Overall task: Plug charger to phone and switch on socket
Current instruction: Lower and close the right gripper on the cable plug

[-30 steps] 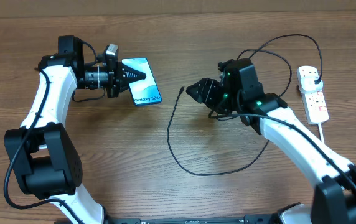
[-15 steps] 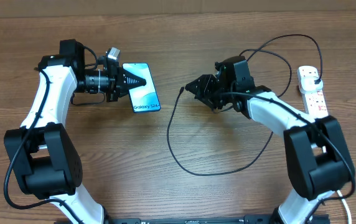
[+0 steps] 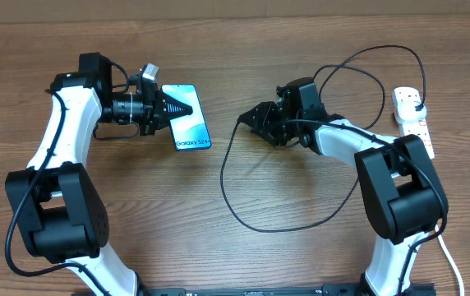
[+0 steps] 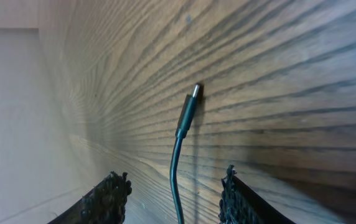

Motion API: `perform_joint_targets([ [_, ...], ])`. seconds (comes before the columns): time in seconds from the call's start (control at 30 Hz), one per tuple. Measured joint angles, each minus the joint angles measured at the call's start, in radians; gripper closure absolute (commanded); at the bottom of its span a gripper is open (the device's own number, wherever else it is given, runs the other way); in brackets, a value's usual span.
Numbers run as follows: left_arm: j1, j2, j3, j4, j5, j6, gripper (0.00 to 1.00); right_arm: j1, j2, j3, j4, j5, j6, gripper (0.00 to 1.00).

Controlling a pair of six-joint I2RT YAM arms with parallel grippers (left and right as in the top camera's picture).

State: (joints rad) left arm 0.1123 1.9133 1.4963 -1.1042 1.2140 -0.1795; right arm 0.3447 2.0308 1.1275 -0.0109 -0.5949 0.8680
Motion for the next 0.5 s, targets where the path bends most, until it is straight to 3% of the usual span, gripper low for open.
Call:
perform_joint_targets([
  [0.37, -0.008, 0.0, 0.0, 0.0, -0.002, 0.0, 0.96, 0.039, 0.055, 0.006, 0.053, 0.001, 0.004, 0.5],
  [0.5, -0.008, 0.0, 0.0, 0.0, -0.009, 0.0, 0.96, 0.05, 0.055, 0.006, 0.06, 0.036, 0.032, 0.55],
])
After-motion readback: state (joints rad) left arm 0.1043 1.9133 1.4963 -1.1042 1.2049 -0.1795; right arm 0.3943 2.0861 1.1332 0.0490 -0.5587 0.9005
